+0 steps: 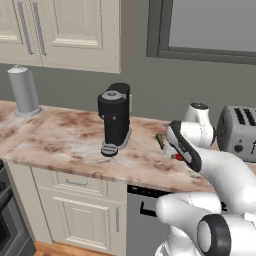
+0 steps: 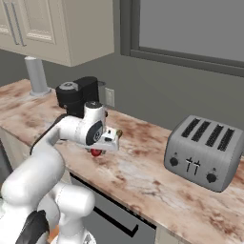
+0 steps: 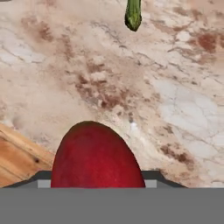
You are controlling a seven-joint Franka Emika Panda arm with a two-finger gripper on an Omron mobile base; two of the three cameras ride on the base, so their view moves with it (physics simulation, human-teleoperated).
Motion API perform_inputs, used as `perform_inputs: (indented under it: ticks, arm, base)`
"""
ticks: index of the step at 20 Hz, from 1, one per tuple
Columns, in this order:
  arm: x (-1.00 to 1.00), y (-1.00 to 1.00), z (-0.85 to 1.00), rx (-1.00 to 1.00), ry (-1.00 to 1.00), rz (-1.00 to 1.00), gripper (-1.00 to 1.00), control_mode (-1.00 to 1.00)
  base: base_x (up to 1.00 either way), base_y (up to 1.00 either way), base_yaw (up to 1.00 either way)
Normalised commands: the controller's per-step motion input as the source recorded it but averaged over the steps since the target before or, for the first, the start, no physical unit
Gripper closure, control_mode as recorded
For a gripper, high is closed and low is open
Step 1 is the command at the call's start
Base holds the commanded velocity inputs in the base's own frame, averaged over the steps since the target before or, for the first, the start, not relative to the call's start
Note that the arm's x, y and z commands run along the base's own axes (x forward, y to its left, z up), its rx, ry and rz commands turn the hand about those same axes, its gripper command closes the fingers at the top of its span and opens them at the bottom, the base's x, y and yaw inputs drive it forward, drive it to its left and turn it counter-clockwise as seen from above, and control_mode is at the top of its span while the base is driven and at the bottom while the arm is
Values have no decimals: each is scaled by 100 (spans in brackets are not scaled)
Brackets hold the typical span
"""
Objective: Place the liquor on the top shelf of the fridge to keep it out of children's reach, and place the mango and squash on lower shelves for easy access.
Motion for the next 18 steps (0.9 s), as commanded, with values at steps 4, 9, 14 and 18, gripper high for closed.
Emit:
perform_inputs:
  ticks: [4, 9, 14, 18]
  arm:
    - [-78, 34, 100, 0, -25, 5, 100, -100]
    - [-60, 29, 100, 0, -35, 4, 100, -100]
    - [-34, 5, 100, 0, -31, 0, 100, -100]
    - [-23, 0, 99, 0, -18, 0, 100, -100]
  base:
    - [0, 0, 0]
    - [0, 0, 0]
    - [0, 0, 0]
    - [0, 0, 0]
